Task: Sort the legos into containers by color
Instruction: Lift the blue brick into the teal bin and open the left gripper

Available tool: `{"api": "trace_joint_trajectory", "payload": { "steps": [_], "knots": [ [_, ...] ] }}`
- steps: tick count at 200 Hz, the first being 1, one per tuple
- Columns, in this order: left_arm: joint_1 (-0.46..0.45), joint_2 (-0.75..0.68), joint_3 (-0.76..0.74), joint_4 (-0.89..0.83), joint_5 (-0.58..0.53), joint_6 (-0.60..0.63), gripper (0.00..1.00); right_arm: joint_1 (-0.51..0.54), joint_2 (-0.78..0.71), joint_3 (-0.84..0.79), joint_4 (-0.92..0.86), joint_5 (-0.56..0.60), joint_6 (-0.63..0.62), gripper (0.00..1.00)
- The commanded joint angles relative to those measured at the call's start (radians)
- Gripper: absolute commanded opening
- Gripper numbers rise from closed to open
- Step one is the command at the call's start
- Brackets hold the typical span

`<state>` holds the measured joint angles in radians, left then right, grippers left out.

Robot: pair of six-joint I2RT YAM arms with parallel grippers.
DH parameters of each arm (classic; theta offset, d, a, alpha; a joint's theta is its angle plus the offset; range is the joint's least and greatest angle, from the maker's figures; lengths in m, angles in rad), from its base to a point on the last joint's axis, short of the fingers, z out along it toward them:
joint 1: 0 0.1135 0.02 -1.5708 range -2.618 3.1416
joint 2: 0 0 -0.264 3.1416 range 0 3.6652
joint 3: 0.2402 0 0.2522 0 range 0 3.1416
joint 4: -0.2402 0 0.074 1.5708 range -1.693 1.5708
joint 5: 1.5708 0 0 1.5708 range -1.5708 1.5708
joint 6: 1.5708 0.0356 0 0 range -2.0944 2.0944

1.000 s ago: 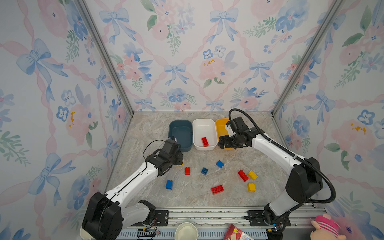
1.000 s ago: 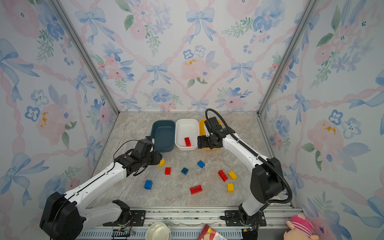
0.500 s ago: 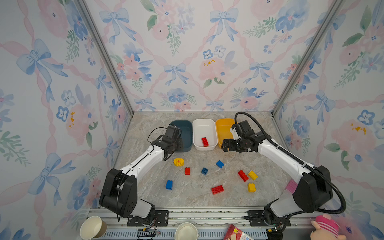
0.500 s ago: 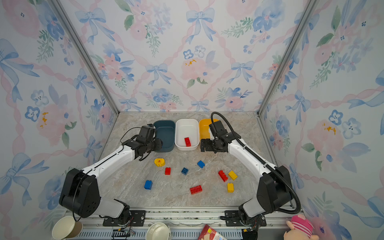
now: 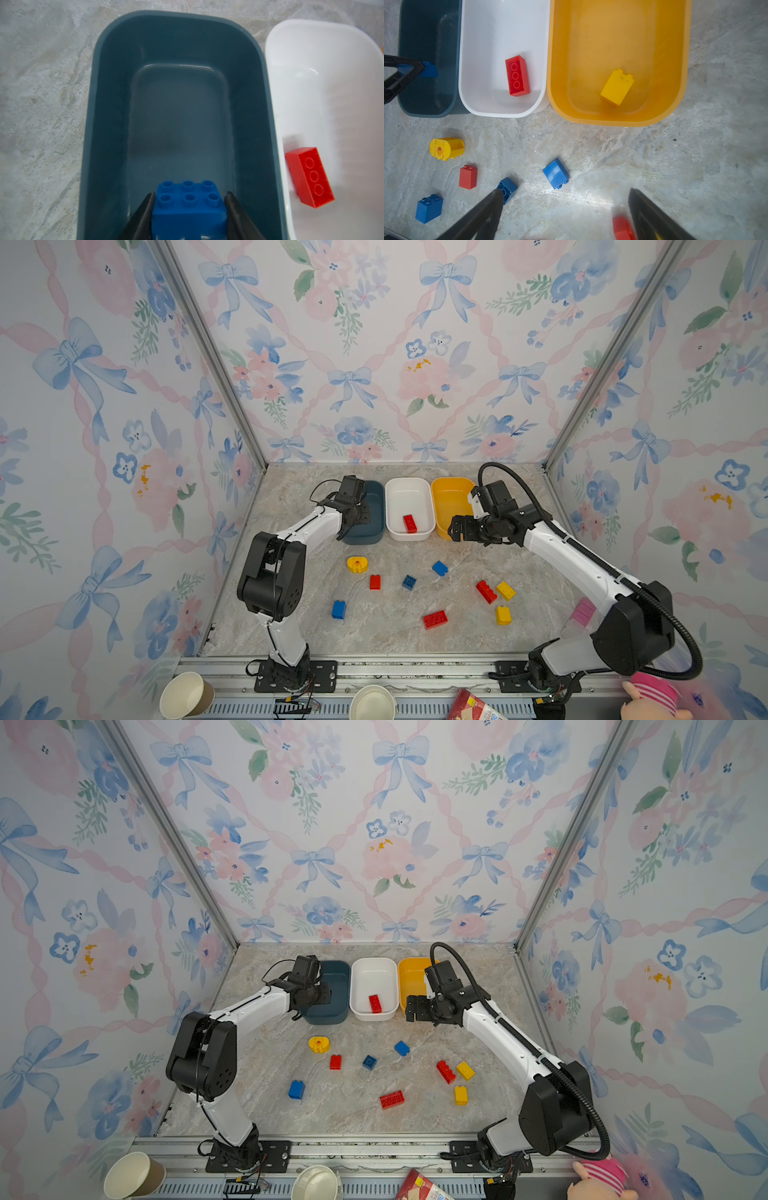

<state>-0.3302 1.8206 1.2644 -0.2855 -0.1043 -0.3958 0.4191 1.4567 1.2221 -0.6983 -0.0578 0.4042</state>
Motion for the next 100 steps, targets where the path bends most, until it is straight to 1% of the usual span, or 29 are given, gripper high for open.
{"api": "trace_joint_trajectory", "payload": {
  "steps": [1, 14, 34, 54, 100],
  "knots": [
    [0.01, 0.03, 0.047, 0.004, 0.008, 0.021, 0.63, -0.023, -0.022, -0.015, -0.035, 0.014, 0.01, 0.97],
    [0.01, 0.042, 0.061, 0.003, 0.01, 0.016, 0.71, -0.035, -0.014, -0.009, -0.038, 0.009, 0.007, 0.97],
    [0.01, 0.049, 0.072, 0.003, 0.02, 0.008, 0.77, -0.047, 0.006, -0.001, -0.045, 0.005, 0.002, 0.97],
    [0.005, 0.04, 0.066, 0.003, 0.025, 0.008, 0.8, -0.055, 0.027, 0.005, -0.047, -0.002, 0.004, 0.97],
    [-0.002, -0.01, 0.043, 0.005, 0.028, 0.014, 0.82, -0.065, 0.045, -0.011, -0.052, 0.0, 0.03, 0.97]
  ]
}}
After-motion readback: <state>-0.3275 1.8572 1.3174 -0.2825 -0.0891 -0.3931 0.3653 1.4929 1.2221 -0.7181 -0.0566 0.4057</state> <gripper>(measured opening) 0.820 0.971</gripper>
